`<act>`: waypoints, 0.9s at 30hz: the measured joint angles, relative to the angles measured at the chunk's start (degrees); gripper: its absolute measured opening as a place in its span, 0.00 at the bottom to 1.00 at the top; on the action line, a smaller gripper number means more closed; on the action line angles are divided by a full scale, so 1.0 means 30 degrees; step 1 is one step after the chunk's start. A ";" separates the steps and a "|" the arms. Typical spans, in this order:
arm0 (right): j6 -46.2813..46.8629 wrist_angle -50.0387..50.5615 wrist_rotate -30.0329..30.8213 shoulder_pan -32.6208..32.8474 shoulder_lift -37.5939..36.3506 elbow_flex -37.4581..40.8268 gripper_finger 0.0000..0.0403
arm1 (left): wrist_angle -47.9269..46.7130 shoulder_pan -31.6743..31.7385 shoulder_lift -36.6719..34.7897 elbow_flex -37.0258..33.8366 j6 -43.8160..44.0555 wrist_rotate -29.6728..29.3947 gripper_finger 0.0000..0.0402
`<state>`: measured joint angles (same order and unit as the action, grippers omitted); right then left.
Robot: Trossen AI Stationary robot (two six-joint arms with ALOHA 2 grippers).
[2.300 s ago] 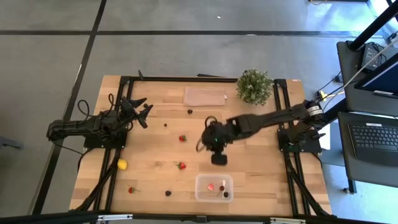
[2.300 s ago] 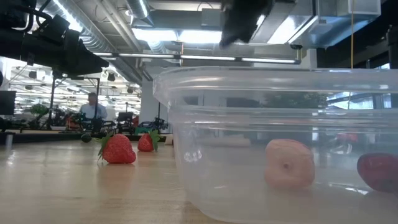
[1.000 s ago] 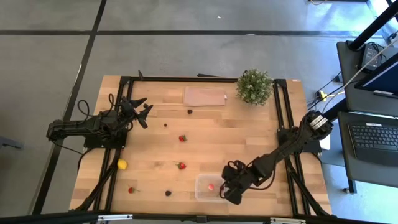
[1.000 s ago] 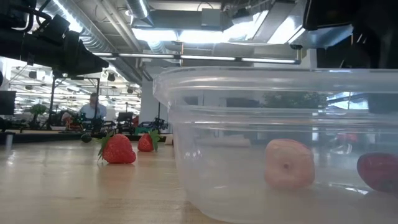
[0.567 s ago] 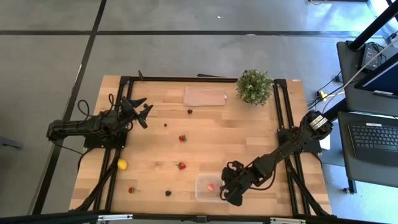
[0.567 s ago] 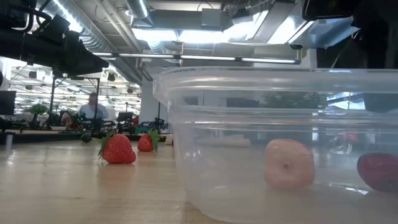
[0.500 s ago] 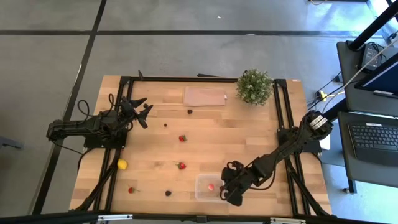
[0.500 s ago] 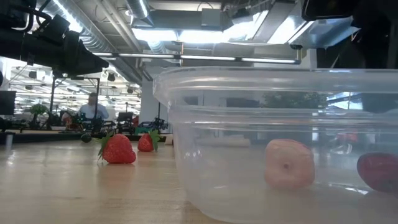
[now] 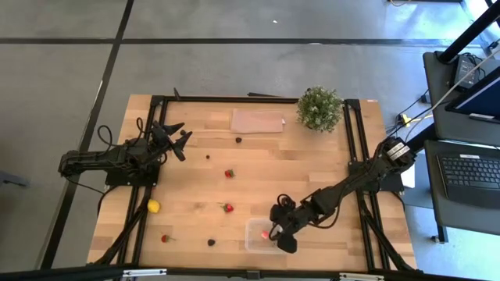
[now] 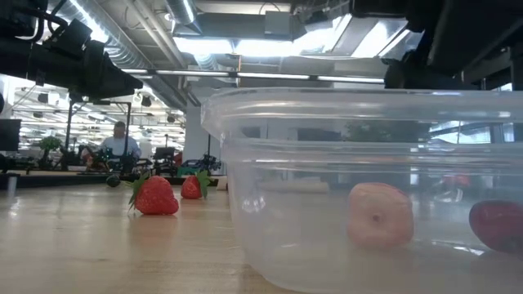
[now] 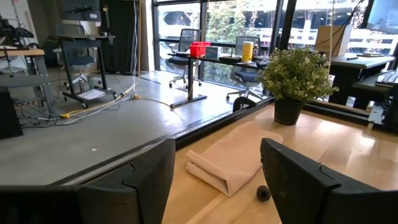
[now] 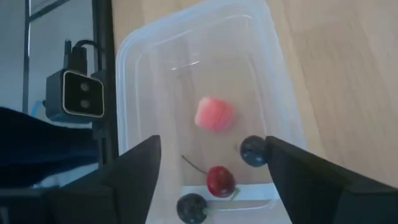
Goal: Pick and placing Produce into tupperware
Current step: Put the right blueberry into the transparent container
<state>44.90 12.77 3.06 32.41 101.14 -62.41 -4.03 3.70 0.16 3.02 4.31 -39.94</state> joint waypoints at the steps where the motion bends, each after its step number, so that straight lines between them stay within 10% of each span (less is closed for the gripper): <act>1: -0.0324 0.0014 -0.0042 -0.0004 0.0000 0.0000 0.72 | 0.0000 0.0000 -0.0005 0.0003 0.0002 0.0000 0.57; 27: -0.4023 0.0665 -0.1095 0.0055 -0.0027 -0.0022 0.72 | 0.0000 0.0002 -0.0004 0.0003 0.0002 0.0000 0.57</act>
<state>32.83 14.76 -0.22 32.58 101.06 -62.48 -4.03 3.71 0.15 3.03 4.32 -39.94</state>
